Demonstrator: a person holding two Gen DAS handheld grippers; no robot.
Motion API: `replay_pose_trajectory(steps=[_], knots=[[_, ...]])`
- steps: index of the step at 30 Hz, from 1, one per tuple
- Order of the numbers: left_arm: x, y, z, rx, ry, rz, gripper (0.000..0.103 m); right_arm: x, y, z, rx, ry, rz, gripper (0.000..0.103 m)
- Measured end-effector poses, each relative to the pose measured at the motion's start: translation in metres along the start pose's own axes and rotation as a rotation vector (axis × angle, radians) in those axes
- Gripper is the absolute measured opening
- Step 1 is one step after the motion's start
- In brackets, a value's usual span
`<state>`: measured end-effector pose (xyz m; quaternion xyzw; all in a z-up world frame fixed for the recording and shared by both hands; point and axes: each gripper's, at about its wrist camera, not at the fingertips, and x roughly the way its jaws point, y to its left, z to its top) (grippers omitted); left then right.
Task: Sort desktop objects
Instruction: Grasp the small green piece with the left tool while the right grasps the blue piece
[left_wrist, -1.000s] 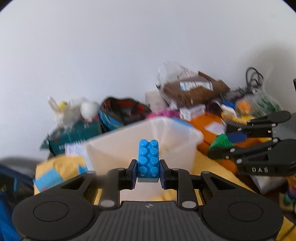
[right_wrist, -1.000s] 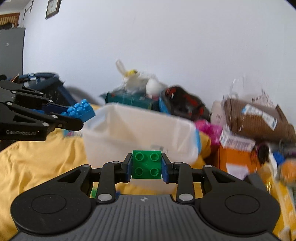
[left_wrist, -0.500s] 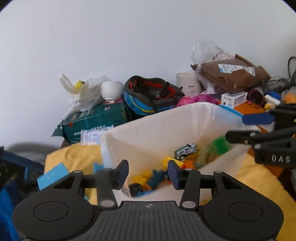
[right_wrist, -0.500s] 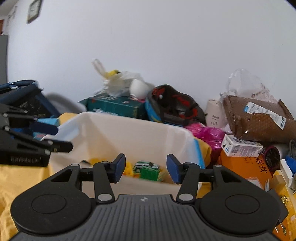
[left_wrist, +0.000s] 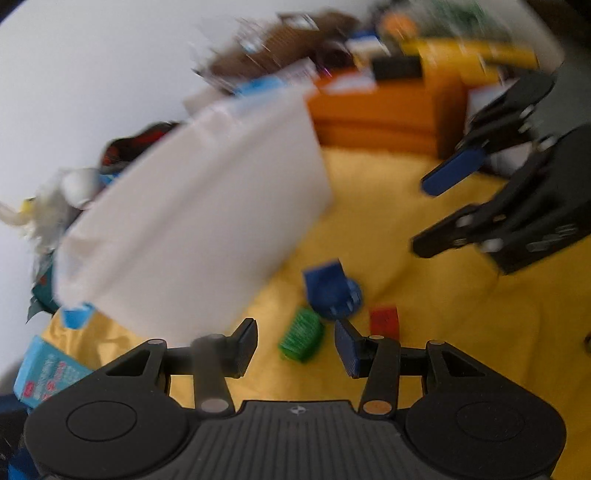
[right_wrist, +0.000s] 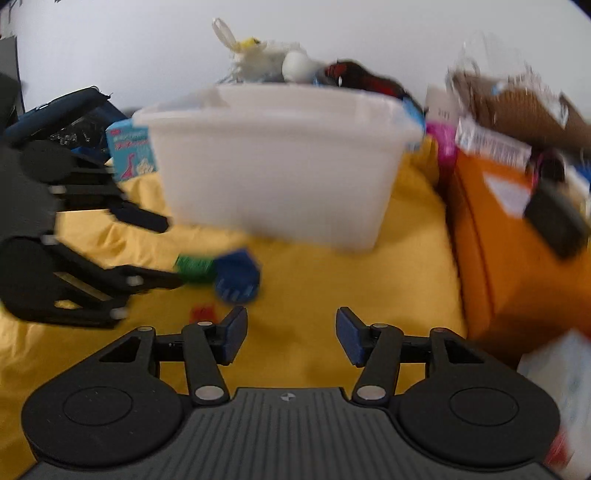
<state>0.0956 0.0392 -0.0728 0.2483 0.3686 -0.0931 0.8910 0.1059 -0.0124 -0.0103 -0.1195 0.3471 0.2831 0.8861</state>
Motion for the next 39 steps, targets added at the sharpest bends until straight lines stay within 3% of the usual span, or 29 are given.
replay_pose_trajectory(steps=[3, 4, 8, 13, 18, 24, 29, 34, 35, 37, 39], knots=[[0.017, -0.004, -0.004, 0.026, 0.034, -0.020, 0.045, -0.005, 0.010, -0.010, -0.040, 0.016, 0.009, 0.058], [0.020, -0.002, -0.005, 0.020, 0.042, -0.042, 0.039, -0.006, 0.012, -0.009, -0.050, 0.017, 0.001, 0.058], [0.031, 0.013, -0.007, -0.022, 0.033, -0.067, 0.034, -0.012, 0.011, -0.008, -0.035, 0.012, -0.002, 0.061], [0.012, 0.034, -0.019, -0.220, 0.031, -0.146, 0.027, -0.008, 0.011, -0.009, -0.032, 0.015, -0.004, 0.061], [-0.034, 0.028, -0.054, -0.475, 0.082, -0.254, 0.027, -0.003, 0.014, -0.006, -0.038, 0.011, 0.012, 0.061], [-0.062, 0.004, -0.089, -0.592, 0.133, -0.271, 0.027, 0.010, 0.022, 0.001, -0.070, -0.005, 0.038, 0.063], [-0.054, 0.003, -0.095, -0.686, 0.139, -0.243, 0.027, 0.030, 0.034, 0.023, -0.182, -0.056, 0.022, 0.063], [-0.052, -0.001, -0.093, -0.705, 0.143, -0.216, 0.027, 0.062, 0.048, 0.036, -0.275, -0.034, 0.040, 0.066], [-0.054, -0.002, -0.093, -0.709, 0.131, -0.209, 0.027, 0.068, 0.048, 0.036, -0.272, -0.021, 0.046, 0.064], [-0.058, -0.002, -0.091, -0.704, 0.104, -0.202, 0.028, 0.077, 0.040, 0.034, -0.210, 0.006, 0.063, 0.038], [-0.061, -0.006, -0.089, -0.677, 0.098, -0.181, 0.028, 0.073, 0.029, 0.031, -0.143, 0.018, 0.086, 0.038]])
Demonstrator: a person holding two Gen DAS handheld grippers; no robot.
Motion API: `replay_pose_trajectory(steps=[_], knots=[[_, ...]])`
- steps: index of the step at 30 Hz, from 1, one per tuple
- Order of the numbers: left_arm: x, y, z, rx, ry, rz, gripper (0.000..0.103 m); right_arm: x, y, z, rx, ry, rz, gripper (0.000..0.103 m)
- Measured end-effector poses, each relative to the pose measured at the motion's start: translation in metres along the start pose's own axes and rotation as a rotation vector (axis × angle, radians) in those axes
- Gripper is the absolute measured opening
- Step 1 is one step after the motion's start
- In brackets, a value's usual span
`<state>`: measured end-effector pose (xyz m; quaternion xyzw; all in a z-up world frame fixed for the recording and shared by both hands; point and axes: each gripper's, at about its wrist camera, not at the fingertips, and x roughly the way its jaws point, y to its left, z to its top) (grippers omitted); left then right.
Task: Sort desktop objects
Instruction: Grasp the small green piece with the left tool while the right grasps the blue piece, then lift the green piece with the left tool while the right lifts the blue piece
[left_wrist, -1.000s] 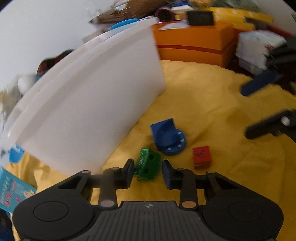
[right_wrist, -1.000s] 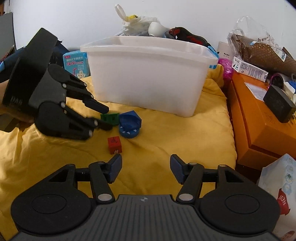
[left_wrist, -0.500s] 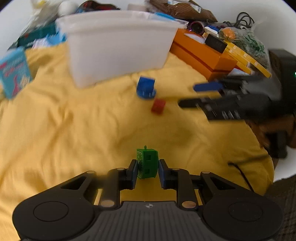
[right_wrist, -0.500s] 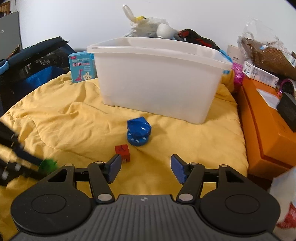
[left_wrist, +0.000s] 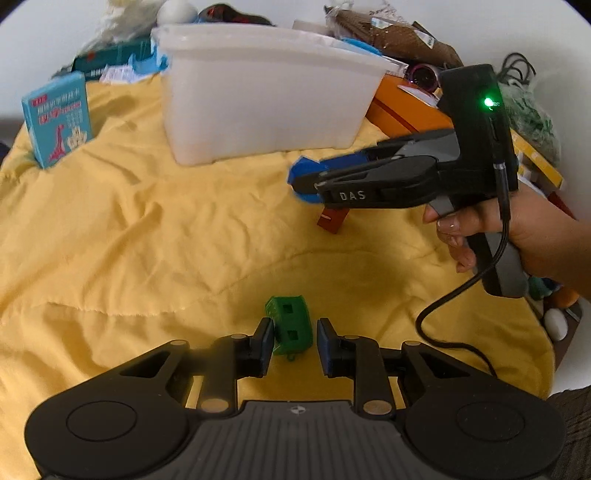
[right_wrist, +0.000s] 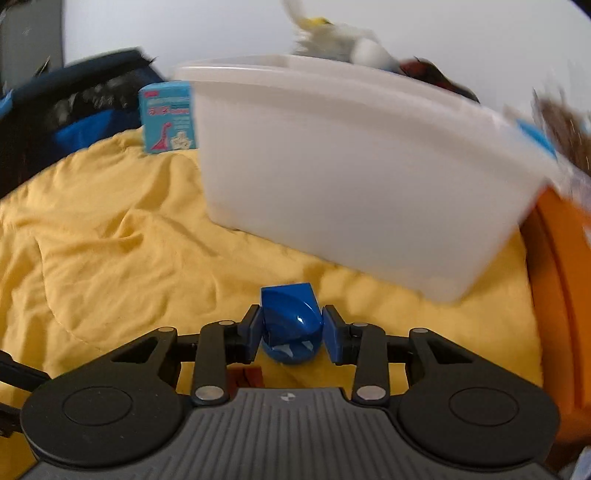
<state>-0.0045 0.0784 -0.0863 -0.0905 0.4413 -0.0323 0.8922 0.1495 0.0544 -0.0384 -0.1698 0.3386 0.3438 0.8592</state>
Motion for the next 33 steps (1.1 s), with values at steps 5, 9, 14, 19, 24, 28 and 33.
replay_pose_trajectory(steps=[5, 9, 14, 19, 24, 28, 33], knots=[[-0.001, -0.008, -0.005, 0.042, 0.005, 0.022, 0.034, -0.046, -0.008, -0.020, 0.033, -0.016, -0.013, 0.038], [0.003, -0.009, -0.009, 0.042, 0.015, 0.020, 0.038, -0.078, -0.010, -0.049, 0.091, 0.031, -0.026, 0.039], [0.008, -0.009, -0.010, 0.037, 0.015, 0.028, 0.038, -0.094, 0.001, -0.077, 0.082, 0.085, -0.007, 0.039], [0.013, -0.012, -0.005, 0.039, 0.012, 0.044, 0.038, -0.088, 0.009, -0.082, 0.092, 0.097, -0.004, 0.040], [0.017, -0.014, -0.002, 0.047, 0.013, 0.053, 0.038, -0.079, 0.012, -0.080, 0.054, 0.113, -0.004, 0.049], [0.018, -0.013, -0.002, 0.050, 0.006, 0.057, 0.025, -0.077, 0.012, -0.080, 0.057, 0.109, 0.007, 0.040], [0.018, -0.020, -0.005, 0.116, 0.008, 0.061, 0.025, -0.078, 0.024, -0.082, -0.044, 0.092, -0.015, 0.035]])
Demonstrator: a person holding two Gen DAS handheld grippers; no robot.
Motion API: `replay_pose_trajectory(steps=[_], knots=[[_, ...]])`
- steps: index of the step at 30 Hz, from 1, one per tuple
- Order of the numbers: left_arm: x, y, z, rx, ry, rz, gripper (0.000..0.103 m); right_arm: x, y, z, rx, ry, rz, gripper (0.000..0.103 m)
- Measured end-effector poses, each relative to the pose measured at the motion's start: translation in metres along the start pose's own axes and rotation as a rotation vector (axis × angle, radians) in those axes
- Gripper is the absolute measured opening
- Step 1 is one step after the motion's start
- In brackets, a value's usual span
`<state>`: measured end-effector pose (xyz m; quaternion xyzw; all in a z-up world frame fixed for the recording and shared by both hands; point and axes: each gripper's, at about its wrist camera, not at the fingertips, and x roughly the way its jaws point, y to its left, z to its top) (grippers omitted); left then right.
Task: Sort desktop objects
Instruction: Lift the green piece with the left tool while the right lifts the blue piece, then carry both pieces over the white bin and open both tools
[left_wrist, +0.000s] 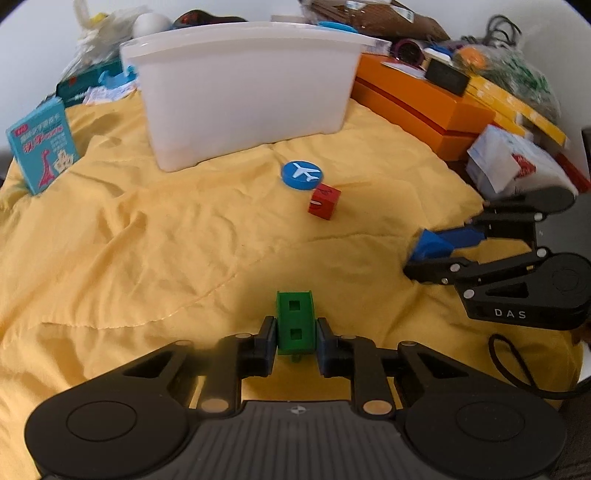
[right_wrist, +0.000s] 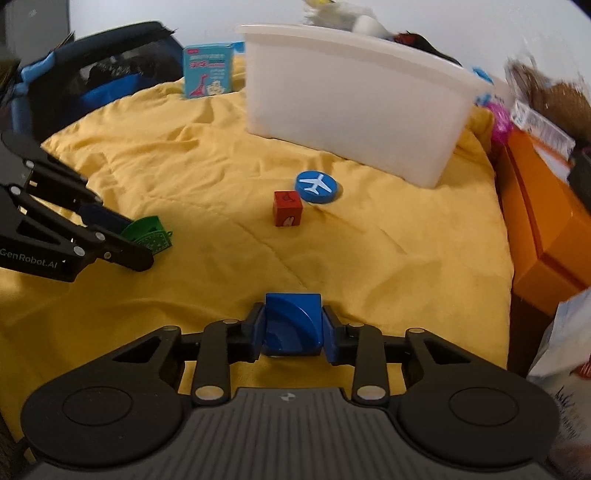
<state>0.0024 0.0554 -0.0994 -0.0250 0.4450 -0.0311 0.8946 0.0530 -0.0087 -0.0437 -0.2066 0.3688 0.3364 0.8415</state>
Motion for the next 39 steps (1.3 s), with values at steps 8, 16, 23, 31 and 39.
replay_pose_trajectory(steps=[8, 16, 23, 31, 39], knots=[[-0.005, -0.003, 0.003, 0.009, 0.000, -0.027, 0.024, 0.000, -0.006, 0.001, 0.047, 0.017, 0.024, 0.035], [-0.037, -0.013, 0.031, 0.033, -0.102, -0.044, 0.024, -0.028, -0.017, 0.024, 0.079, -0.056, 0.029, 0.035], [-0.063, -0.012, 0.063, 0.017, -0.216, -0.045, 0.025, -0.065, -0.033, 0.066, 0.071, -0.234, -0.028, 0.035], [-0.091, 0.017, 0.134, -0.035, -0.420, 0.029, 0.025, -0.074, -0.060, 0.128, 0.122, -0.398, -0.100, 0.035], [-0.089, 0.032, 0.191, 0.000, -0.494, 0.105, 0.025, -0.065, -0.075, 0.180, 0.158, -0.479, -0.158, 0.035]])
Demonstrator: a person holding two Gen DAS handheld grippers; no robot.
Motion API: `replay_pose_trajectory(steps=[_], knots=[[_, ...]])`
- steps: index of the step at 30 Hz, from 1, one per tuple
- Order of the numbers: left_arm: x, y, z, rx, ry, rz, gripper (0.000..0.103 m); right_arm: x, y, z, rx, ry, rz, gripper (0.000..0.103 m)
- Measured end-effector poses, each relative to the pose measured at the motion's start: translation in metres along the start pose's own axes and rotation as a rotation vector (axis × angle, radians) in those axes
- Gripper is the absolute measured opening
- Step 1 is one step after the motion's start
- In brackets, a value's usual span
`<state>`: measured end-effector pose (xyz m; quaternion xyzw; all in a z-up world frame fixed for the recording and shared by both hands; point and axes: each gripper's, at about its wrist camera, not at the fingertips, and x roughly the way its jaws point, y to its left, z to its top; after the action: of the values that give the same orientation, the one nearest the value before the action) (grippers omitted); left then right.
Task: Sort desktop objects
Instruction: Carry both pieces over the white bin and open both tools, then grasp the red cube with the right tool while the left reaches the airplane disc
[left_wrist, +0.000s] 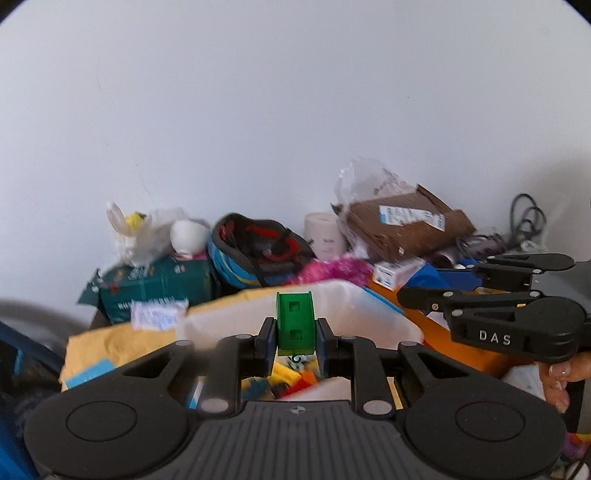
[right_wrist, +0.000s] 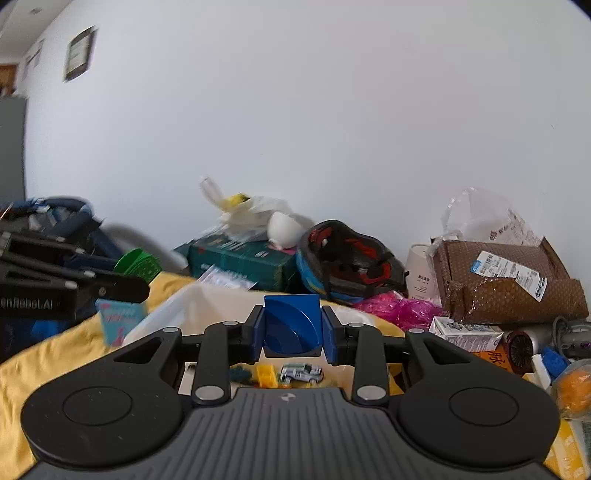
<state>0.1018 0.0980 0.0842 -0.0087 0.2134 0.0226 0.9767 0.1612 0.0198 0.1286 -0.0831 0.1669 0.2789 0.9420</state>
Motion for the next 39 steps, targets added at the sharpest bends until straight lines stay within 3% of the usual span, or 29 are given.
replay_pose_trajectory(steps=[3, 9, 11, 12, 13, 14, 25, 30, 33, 39], knots=[[0.018, 0.007, 0.007, -0.023, 0.021, 0.039, 0.025, 0.024, -0.006, -0.002, 0.082, 0.045, 0.007, 0.035], [0.051, 0.015, 0.003, -0.043, 0.071, 0.111, 0.025, 0.051, -0.006, -0.002, 0.111, 0.067, -0.020, 0.035], [0.058, 0.016, 0.002, -0.050, 0.066, 0.146, 0.029, 0.056, -0.008, -0.001, 0.133, 0.067, -0.022, 0.035], [0.061, 0.016, 0.001, -0.055, 0.059, 0.159, 0.034, 0.058, -0.007, -0.002, 0.133, 0.064, -0.032, 0.042], [0.062, 0.016, 0.000, -0.058, 0.064, 0.165, 0.048, 0.058, -0.006, -0.004, 0.125, 0.068, -0.045, 0.050], [0.060, 0.015, -0.001, -0.058, 0.064, 0.168, 0.051, 0.058, -0.005, -0.006, 0.115, 0.076, -0.048, 0.059], [0.009, 0.002, -0.038, -0.059, 0.088, 0.056, 0.051, 0.003, -0.001, -0.037, -0.027, 0.069, 0.018, 0.057], [0.002, -0.007, -0.088, -0.059, 0.225, 0.005, 0.051, -0.009, 0.007, -0.084, -0.106, 0.228, 0.090, 0.040], [0.009, -0.012, -0.116, -0.066, 0.318, -0.027, 0.051, -0.007, 0.022, -0.116, -0.121, 0.337, 0.160, 0.039], [0.012, -0.020, -0.142, -0.009, 0.355, -0.009, 0.051, 0.020, 0.058, -0.144, -0.154, 0.415, 0.229, 0.040]])
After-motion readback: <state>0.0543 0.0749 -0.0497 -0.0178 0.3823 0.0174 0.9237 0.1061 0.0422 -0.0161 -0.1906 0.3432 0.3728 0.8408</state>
